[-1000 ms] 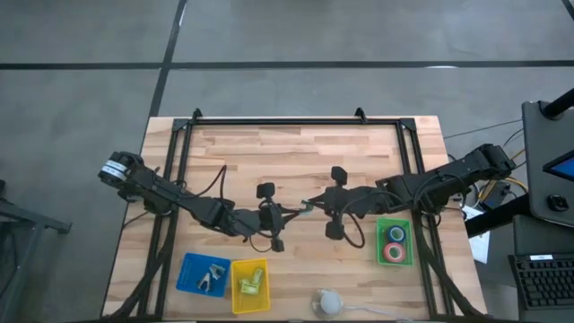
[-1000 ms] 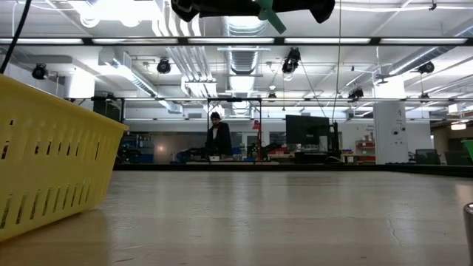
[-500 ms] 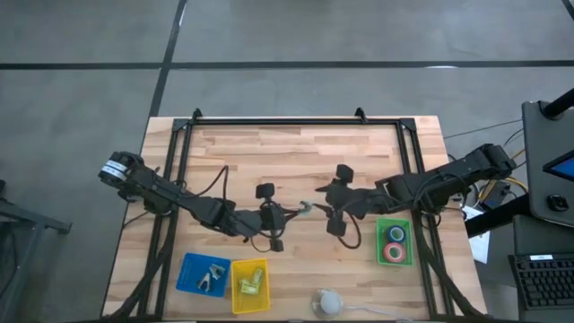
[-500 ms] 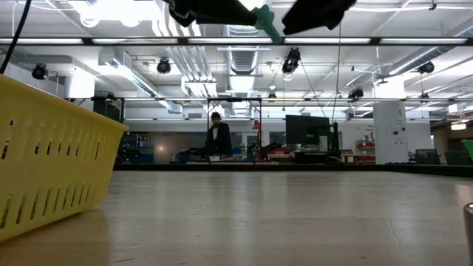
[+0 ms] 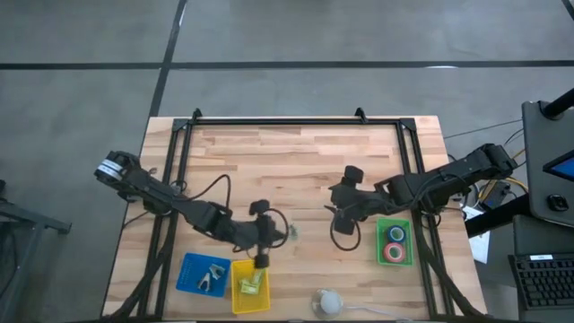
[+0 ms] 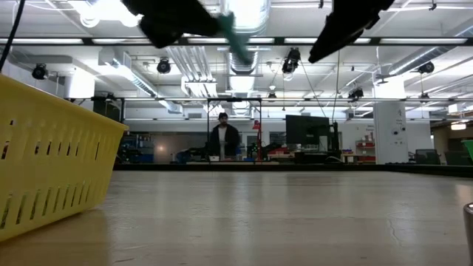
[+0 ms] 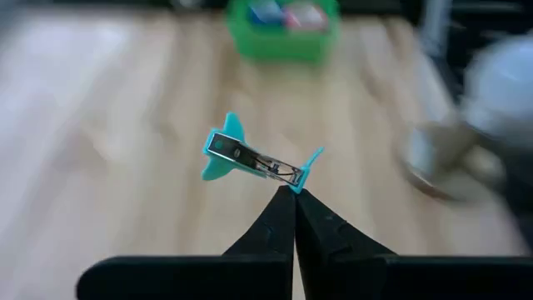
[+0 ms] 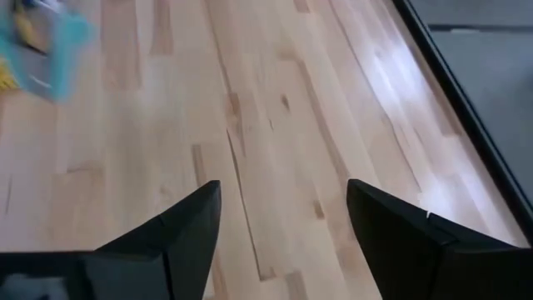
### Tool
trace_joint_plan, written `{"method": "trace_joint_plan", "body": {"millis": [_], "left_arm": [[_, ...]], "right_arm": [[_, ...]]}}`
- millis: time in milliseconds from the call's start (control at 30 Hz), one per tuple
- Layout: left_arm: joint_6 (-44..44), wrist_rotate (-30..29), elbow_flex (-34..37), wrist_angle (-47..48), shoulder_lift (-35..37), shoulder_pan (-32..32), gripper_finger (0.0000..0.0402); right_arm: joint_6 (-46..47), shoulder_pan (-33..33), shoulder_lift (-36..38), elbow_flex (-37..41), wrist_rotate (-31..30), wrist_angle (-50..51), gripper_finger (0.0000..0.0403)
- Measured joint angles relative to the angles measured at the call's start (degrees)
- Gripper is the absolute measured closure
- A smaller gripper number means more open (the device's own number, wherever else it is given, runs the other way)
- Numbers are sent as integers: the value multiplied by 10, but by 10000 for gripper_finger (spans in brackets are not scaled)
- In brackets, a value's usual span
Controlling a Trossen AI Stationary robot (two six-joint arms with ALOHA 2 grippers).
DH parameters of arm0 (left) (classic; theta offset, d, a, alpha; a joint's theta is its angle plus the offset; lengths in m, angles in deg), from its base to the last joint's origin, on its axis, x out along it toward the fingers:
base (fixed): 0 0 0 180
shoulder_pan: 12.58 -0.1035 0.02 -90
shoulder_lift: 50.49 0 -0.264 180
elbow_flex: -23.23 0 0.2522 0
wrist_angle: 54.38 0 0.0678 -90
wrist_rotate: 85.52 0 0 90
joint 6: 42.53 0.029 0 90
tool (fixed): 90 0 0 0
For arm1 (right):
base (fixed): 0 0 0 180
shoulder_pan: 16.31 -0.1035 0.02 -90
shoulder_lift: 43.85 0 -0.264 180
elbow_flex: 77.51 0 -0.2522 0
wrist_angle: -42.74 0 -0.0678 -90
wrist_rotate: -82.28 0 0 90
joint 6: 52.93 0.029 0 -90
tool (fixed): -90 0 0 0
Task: Pick and place Stapler, Stapler remover, tape
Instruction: Put the blue staple remover into the blue basket
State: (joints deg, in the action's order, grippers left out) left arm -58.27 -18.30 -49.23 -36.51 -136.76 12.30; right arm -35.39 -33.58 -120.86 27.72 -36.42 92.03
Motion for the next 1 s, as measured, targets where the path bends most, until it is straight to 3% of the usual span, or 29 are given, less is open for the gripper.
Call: {"method": "trace_joint_plan", "body": {"millis": [267,500,733,833,1000], "left_arm": [[-266,134,0,156,80,73,401],[-499,138,0,273,135,167,401],[-738,152,0,436,140,256,401],[-791,157,0,458,133,277,398],[-800,158,1,465,110,283,398]], "right_arm": [[32,0,0,51,1,-1,145],[62,0,0,93,2,-2,156],[60,0,0,98,2,-4,160],[51,0,0,97,2,-12,156],[48,0,0,96,2,-19,151]]}}
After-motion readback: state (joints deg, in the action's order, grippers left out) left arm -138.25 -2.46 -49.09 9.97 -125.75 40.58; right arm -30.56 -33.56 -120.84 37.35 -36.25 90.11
